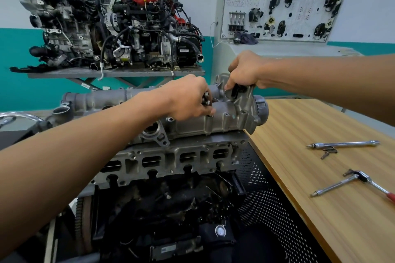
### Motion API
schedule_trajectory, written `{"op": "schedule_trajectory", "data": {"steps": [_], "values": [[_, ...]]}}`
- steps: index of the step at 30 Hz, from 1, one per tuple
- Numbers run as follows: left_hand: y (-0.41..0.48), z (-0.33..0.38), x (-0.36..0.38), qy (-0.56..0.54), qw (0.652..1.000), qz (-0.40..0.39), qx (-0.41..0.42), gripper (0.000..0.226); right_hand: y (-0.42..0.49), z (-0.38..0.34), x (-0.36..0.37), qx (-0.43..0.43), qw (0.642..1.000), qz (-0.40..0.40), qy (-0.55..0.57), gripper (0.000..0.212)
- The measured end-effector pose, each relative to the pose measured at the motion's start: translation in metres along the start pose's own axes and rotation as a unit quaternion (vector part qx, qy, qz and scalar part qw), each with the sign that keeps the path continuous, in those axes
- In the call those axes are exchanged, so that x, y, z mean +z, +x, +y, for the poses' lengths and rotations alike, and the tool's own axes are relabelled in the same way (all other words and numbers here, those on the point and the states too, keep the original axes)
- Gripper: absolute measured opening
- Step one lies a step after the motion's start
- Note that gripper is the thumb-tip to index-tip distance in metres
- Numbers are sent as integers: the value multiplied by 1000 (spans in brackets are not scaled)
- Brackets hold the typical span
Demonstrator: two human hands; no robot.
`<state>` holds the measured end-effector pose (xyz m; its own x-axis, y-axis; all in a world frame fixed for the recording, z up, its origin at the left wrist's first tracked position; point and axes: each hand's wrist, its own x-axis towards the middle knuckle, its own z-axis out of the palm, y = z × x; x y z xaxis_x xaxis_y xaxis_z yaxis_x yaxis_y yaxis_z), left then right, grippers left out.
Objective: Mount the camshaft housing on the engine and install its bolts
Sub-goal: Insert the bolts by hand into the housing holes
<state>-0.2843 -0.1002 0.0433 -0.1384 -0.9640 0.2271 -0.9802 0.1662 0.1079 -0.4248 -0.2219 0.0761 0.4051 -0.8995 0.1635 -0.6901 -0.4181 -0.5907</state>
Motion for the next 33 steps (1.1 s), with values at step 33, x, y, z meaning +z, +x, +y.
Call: {"op": "schedule_trajectory", "data": {"steps": [33], "values": [[-163, -59, -16, 42, 962, 226, -145, 68, -52, -7, 11, -371, 877, -158, -261, 25]]}}
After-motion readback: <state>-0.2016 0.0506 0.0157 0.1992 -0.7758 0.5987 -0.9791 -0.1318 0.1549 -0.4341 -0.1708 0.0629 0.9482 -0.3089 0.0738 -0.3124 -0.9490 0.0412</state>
